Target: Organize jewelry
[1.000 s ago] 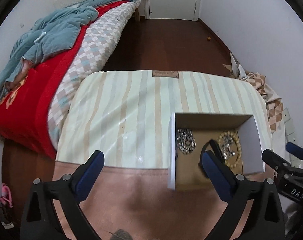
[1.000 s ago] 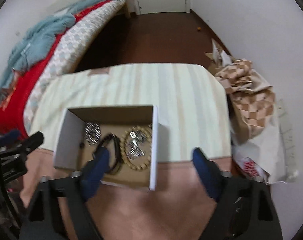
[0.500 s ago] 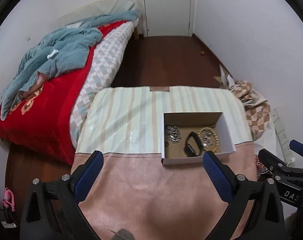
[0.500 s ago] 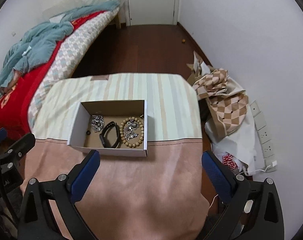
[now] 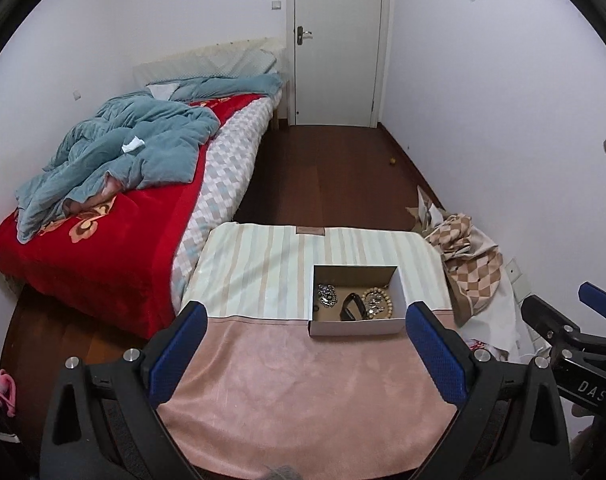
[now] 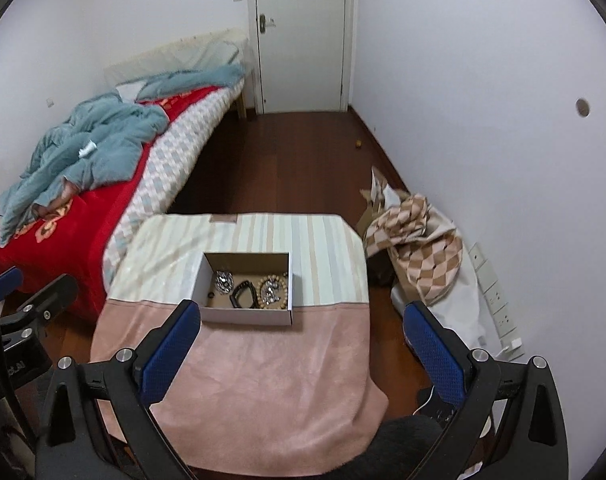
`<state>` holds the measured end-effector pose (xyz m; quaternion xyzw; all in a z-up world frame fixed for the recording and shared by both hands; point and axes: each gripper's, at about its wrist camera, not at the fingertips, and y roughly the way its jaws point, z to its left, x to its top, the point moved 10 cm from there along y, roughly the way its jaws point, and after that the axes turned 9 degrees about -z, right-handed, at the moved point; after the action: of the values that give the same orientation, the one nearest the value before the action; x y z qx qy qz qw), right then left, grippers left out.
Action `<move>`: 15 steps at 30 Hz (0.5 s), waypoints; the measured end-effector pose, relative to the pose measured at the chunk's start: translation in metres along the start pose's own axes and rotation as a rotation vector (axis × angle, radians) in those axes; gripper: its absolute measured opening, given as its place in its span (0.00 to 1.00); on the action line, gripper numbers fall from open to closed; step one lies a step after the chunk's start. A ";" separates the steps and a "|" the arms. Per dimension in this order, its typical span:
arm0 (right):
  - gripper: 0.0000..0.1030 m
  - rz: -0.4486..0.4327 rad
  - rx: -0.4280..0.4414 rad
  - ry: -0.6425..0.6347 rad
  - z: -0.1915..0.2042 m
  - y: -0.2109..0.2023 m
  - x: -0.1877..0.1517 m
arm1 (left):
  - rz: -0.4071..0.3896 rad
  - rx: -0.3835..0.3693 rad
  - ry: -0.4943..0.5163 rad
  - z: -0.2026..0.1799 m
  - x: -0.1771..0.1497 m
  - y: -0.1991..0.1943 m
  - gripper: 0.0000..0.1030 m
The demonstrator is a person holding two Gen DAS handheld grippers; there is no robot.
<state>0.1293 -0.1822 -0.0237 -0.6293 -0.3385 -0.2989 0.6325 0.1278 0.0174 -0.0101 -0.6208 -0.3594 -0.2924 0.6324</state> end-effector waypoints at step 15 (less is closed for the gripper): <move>1.00 -0.052 0.009 -0.002 0.004 -0.063 0.016 | -0.014 -0.010 -0.011 -0.001 0.008 -0.035 0.99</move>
<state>0.0874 -0.1796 0.0265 -0.6178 -0.3566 -0.3132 0.6270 0.1044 0.0150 0.0167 -0.6231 -0.3657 -0.2952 0.6252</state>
